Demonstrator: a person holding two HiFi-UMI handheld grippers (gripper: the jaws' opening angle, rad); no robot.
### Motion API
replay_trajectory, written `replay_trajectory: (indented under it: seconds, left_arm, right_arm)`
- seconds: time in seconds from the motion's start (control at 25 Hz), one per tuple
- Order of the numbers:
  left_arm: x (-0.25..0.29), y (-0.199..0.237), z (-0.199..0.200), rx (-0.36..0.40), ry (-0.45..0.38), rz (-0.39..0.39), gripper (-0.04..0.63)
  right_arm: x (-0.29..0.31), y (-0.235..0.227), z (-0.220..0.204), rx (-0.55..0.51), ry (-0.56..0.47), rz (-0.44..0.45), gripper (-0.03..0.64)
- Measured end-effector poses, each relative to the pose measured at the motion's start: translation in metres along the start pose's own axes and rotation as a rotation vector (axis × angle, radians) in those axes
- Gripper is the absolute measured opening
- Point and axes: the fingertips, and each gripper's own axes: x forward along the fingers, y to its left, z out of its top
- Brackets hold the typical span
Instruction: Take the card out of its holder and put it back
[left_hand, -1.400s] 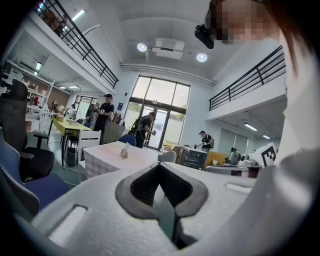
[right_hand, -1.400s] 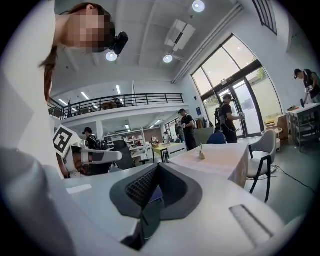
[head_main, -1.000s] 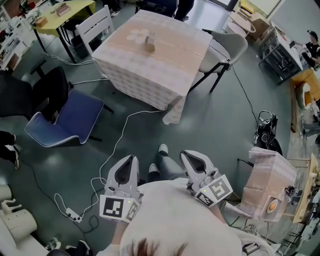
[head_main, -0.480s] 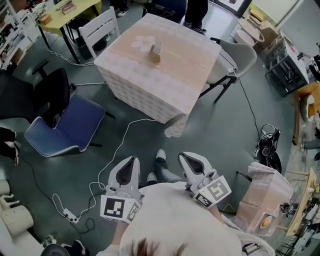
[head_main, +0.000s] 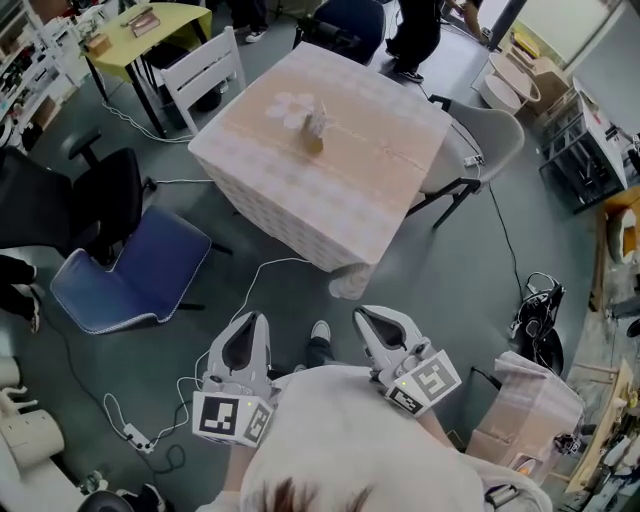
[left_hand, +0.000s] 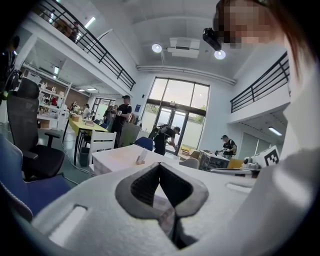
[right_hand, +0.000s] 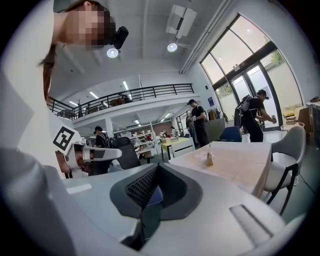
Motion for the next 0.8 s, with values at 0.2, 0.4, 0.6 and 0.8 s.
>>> replay_trajectory:
  seconds: [0.2,0.4,0.6,0.8]
  left_arm:
    - [0.022,0.006,0.011,0.009,-0.033,0.031,0.000]
    - [0.040,-0.002,0.012,-0.003,-0.045,0.032,0.000]
    - [0.051,-0.012,0.013,0.005,-0.037,0.016,0.000]
    - [0.065,-0.013,0.018,0.021,-0.024,0.006,0.000]
  right_arm:
    - [-0.002,-0.028,0.007,-0.010,-0.006,-0.019,-0.002]
    - [-0.008,-0.052,0.009,-0.015,-0.004,-0.036,-0.002]
    - [-0.016,-0.067,0.010,-0.033,0.001,-0.061,-0.003]
    - [-0.019,-0.081,0.009,-0.009,-0.002,-0.088,-0.002]
